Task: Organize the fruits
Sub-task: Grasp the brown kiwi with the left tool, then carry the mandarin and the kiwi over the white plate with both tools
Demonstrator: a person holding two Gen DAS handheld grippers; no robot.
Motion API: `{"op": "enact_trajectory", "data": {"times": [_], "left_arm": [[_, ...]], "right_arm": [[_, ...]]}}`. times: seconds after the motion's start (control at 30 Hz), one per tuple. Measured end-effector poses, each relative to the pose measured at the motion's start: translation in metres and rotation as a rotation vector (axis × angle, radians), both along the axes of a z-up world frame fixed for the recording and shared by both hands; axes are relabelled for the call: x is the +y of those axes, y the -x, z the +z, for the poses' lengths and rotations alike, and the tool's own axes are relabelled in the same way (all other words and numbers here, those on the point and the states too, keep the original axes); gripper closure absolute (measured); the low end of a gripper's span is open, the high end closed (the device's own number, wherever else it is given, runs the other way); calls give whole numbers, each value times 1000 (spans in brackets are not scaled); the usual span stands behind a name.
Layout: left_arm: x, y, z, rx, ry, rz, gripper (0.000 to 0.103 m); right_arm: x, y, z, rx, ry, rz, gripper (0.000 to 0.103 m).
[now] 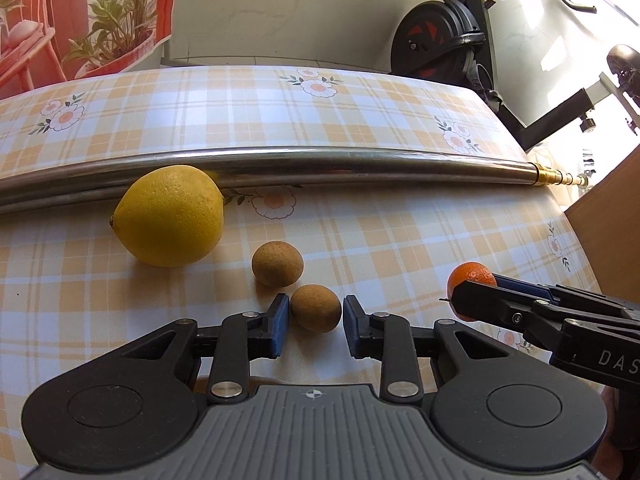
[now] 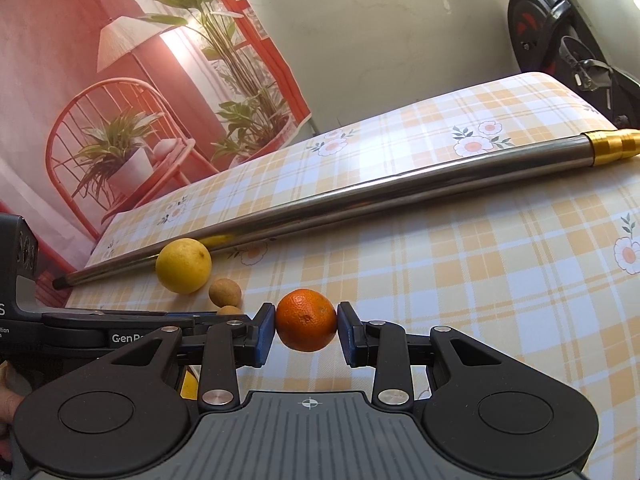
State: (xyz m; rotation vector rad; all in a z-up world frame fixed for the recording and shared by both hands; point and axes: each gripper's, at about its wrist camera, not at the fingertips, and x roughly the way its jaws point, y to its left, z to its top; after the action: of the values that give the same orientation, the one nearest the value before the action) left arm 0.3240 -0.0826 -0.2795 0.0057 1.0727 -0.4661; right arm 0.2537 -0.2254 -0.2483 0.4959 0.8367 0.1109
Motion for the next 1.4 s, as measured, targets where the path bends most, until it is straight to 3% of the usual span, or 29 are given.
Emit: {"op": "enact_trajectory", "data": {"times": [0.4, 0.77, 1.4], "left_arm": [[14, 24, 28, -79, 7, -38, 74], [74, 62, 62, -129, 15, 7, 74], [127, 84, 59, -131, 10, 56, 74]], "right_arm": [[5, 10, 8, -6, -6, 4, 72], [32, 24, 27, -21, 13, 61, 72], [97, 26, 48, -16, 86, 209, 72]]}}
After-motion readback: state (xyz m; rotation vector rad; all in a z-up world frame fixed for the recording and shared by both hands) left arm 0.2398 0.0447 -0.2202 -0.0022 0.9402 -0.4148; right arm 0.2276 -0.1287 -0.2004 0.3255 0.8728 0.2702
